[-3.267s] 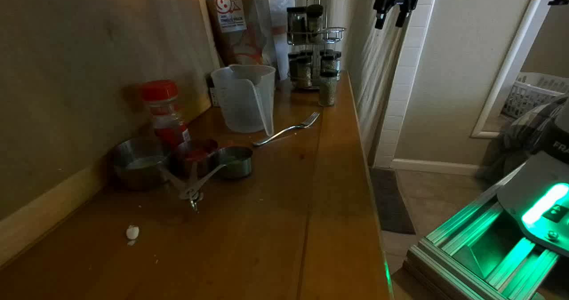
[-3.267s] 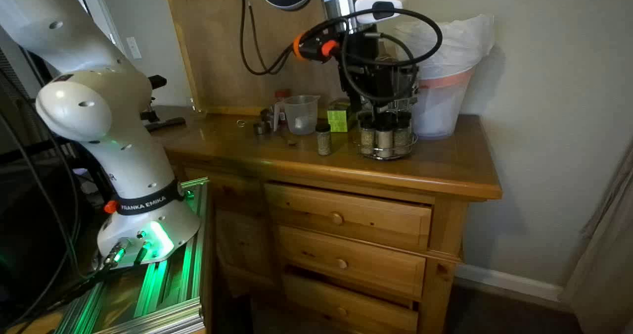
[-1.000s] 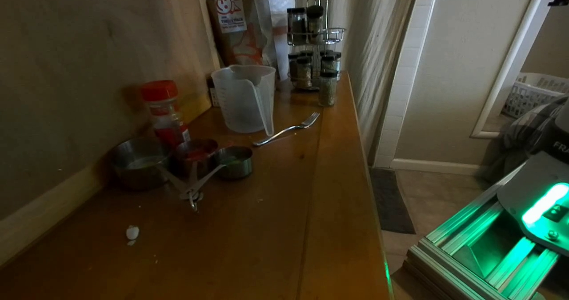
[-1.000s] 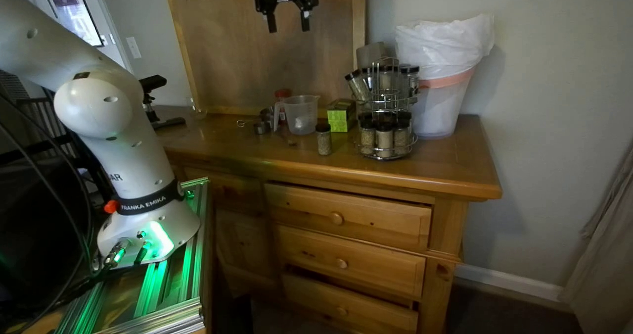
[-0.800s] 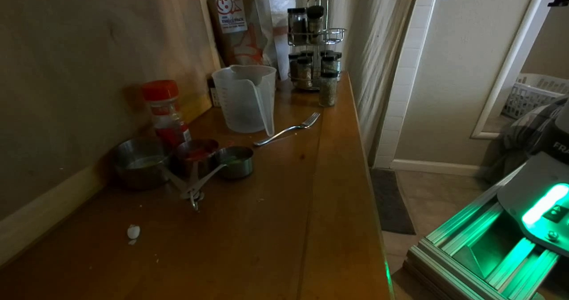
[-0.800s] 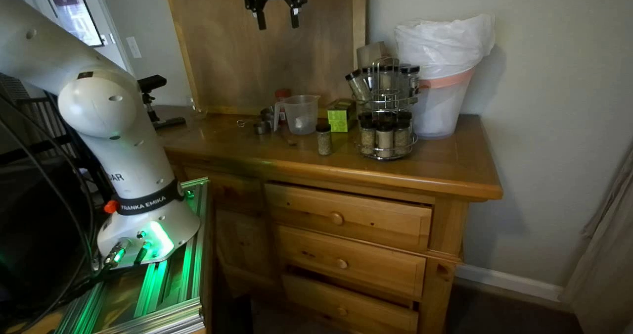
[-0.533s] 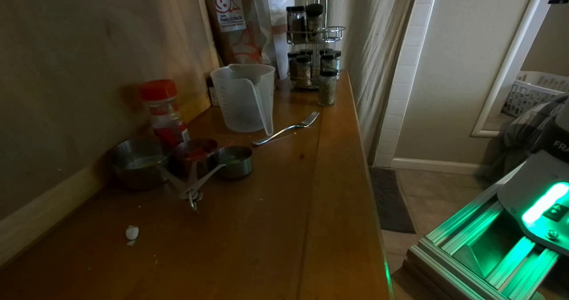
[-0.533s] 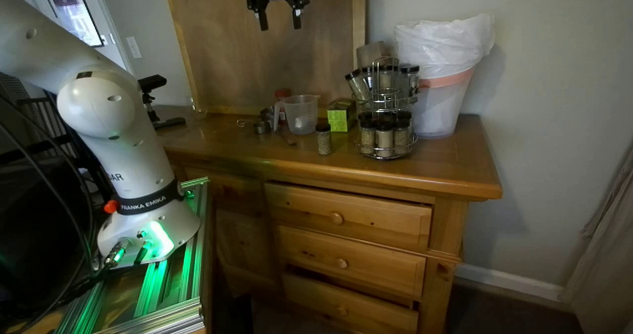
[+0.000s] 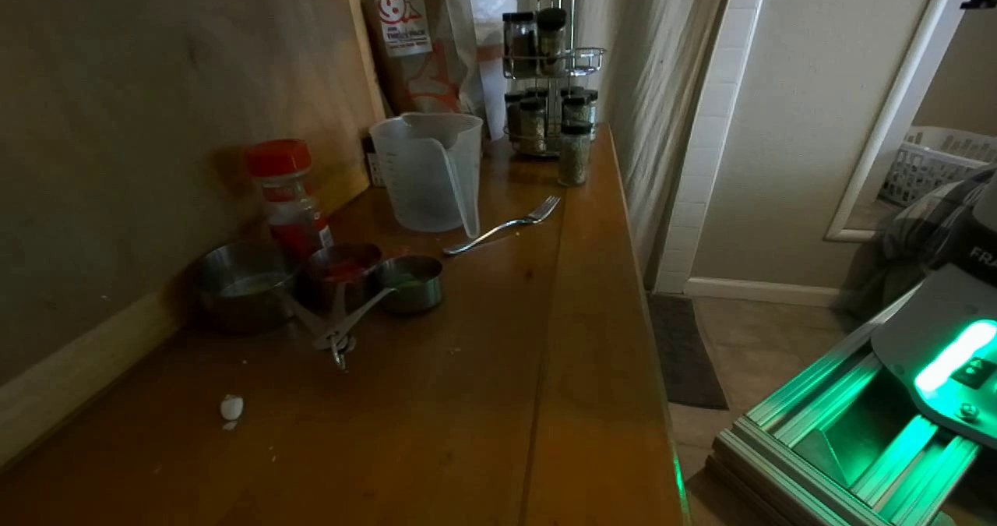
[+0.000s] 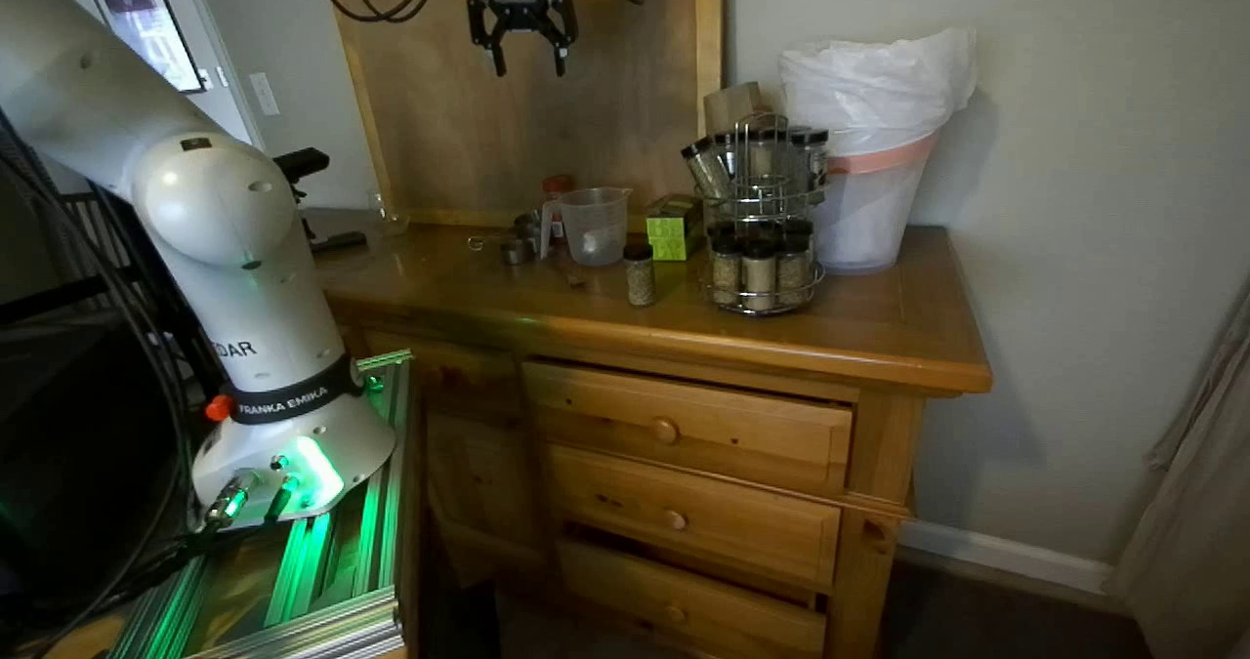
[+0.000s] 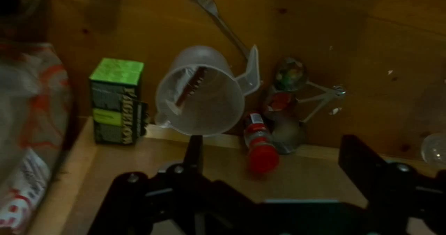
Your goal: Put the bottle into the jar
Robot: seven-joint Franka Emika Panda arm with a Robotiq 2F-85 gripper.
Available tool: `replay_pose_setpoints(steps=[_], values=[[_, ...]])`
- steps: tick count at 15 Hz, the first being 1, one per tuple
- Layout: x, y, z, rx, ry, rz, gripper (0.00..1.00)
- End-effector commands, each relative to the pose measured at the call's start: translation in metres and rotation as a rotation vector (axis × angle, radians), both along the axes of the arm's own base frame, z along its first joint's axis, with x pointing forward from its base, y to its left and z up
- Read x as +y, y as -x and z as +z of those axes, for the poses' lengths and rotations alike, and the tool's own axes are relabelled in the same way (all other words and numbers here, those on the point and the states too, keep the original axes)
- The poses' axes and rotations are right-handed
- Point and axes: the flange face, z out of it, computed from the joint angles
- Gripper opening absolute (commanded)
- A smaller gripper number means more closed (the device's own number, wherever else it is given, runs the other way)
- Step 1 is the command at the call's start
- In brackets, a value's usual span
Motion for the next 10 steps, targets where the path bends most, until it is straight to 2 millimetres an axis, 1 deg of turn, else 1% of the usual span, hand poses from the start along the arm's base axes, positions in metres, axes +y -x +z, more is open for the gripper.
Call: replay_pose_setpoints(steps=[1,2,3,4,5,6,7,9,10], values=[[0.091,0.004,-0.025,-0.008,-0.037,0.197,1.0],[0.114,0.012,-0.033,-0.004,-0.036,0.252,1.0],[0.129,0.016,-0.043,0.01,-0.017,0.31,1.0],[0.137,0.016,-0.049,0.029,-0.021,0.362,1.0],[0.118,0.027,-0.042,0.004,0.006,0.275,1.0],[0.129,0.028,-0.05,0.016,0.011,0.312,1.0],[0.134,0.026,-0.053,0.022,0.013,0.331,1.0],[0.136,0.02,-0.055,0.024,0.011,0.343,1.0],[0.137,0.017,-0.061,-0.001,0.003,0.214,1.0]])
